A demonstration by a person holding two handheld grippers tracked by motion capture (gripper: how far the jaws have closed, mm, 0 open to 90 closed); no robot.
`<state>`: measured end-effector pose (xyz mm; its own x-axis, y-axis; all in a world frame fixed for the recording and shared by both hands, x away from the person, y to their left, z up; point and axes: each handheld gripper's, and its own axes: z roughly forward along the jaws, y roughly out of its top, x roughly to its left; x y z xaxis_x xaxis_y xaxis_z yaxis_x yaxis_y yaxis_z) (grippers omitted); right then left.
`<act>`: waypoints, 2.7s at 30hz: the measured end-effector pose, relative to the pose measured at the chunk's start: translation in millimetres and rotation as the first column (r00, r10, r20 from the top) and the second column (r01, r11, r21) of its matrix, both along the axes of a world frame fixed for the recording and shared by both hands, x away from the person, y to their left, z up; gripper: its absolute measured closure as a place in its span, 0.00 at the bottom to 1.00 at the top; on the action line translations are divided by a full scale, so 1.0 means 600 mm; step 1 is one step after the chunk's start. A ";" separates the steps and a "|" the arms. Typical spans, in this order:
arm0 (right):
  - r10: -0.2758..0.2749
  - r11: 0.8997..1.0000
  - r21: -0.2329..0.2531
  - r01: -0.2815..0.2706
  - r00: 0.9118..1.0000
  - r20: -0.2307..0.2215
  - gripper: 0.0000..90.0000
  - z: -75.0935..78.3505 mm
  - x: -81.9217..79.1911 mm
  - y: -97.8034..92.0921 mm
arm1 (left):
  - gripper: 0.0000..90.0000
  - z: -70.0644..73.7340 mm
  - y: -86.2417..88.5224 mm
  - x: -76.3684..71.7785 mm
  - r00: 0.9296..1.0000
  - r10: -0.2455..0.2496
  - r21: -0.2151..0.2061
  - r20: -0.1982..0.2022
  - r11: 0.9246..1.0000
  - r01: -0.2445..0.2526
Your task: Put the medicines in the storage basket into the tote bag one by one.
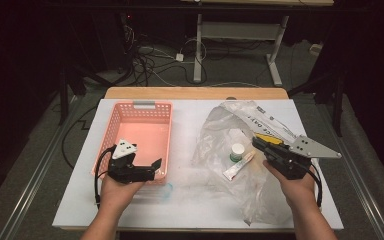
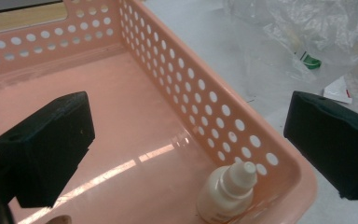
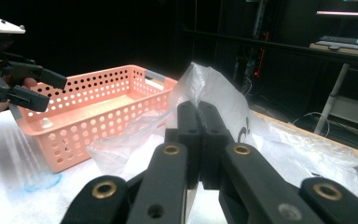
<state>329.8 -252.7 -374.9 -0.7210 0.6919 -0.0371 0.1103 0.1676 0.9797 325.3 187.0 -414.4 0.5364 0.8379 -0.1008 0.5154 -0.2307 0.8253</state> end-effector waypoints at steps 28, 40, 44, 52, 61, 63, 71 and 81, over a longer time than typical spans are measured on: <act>-0.007 1.000 -0.008 0.007 1.000 -0.005 1.00 -0.002 0.006 0.005 | 0.56 0.000 -0.006 -0.012 0.986 -0.142 0.076 -0.088 0.986 0.148; -0.004 1.000 -0.008 0.004 1.000 0.006 1.00 0.000 -0.003 -0.004 | 0.64 -0.006 -0.015 -0.007 0.972 -0.153 0.066 -0.176 0.984 0.167; -0.005 1.000 0.002 0.005 1.000 0.009 1.00 0.003 -0.005 -0.007 | 0.68 -0.010 -0.012 -0.003 0.971 -0.143 0.065 -0.192 0.985 0.158; -0.002 1.000 -0.004 0.002 1.000 0.007 1.00 0.002 -0.004 -0.002 | 0.77 -0.014 -0.007 0.000 0.971 -0.141 0.071 -0.194 0.985 0.157; -0.002 1.000 -0.008 0.002 1.000 0.003 1.00 0.001 -0.005 -0.001 | 0.82 -0.015 -0.009 -0.004 0.974 -0.153 0.080 -0.165 0.983 0.168; -0.003 1.000 -0.007 0.003 1.000 0.003 1.00 0.001 -0.005 -0.001 | 0.81 -0.015 -0.008 -0.004 0.974 -0.157 0.080 -0.164 0.982 0.172; -0.004 1.000 -0.007 0.004 1.000 0.004 1.00 0.001 -0.005 -0.002 | 0.82 -0.015 -0.008 -0.005 0.978 -0.153 0.092 -0.144 0.982 0.168; -0.015 1.000 -0.003 0.015 1.000 0.001 1.00 0.001 0.000 -0.004 | 0.82 -0.011 -0.006 -0.009 0.983 -0.158 0.071 -0.090 0.984 0.165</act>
